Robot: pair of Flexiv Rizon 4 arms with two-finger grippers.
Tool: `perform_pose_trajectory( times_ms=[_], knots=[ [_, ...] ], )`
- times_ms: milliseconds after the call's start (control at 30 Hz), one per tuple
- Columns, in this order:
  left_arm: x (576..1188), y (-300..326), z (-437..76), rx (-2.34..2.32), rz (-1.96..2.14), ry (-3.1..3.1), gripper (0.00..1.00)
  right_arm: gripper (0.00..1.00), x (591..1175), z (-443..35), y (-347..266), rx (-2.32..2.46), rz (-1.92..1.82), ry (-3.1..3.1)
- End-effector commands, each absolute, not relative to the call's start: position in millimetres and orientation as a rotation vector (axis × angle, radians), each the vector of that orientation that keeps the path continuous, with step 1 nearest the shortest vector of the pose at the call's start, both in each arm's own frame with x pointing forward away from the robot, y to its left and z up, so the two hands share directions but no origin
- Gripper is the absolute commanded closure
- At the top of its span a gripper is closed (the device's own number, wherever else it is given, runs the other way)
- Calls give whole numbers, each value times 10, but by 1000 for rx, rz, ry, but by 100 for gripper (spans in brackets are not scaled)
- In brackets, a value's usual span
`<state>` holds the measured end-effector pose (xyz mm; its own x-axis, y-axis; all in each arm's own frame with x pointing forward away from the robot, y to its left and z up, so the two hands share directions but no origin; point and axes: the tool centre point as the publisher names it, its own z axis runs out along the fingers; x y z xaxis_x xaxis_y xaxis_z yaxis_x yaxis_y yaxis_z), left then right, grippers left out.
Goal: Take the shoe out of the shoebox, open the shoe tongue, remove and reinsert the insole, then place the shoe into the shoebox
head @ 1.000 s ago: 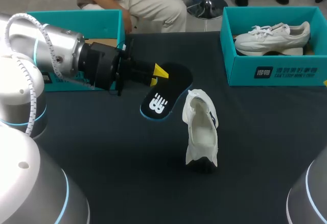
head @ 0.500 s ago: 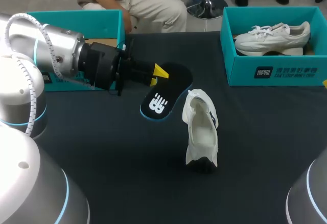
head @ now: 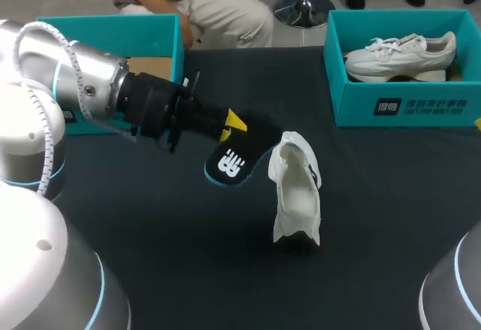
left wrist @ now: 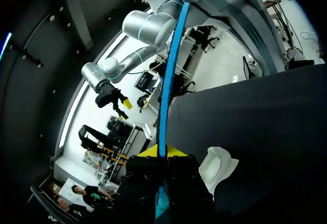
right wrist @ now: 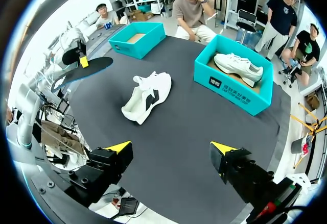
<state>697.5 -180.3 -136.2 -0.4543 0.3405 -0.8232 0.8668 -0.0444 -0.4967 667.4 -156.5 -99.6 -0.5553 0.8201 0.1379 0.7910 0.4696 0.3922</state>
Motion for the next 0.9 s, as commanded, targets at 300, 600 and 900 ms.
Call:
perform_pose_trajectory(
  times_ms=[300, 600, 900],
  knots=[
    [6740, -2028, -1675, 1290, -1685, 1944, 100, 0, 6690, -996, -1562, 1449, 642, 2636],
    [6607, -2277, -2005, 1271, -1705, 2051, 100, 0, 6690, -996, -1562, 1449, 642, 2636],
    [6656, -2427, -2405, 1263, -1694, 2126, 100, 0, 6690, -996, -1562, 1449, 642, 2636]
  ],
)
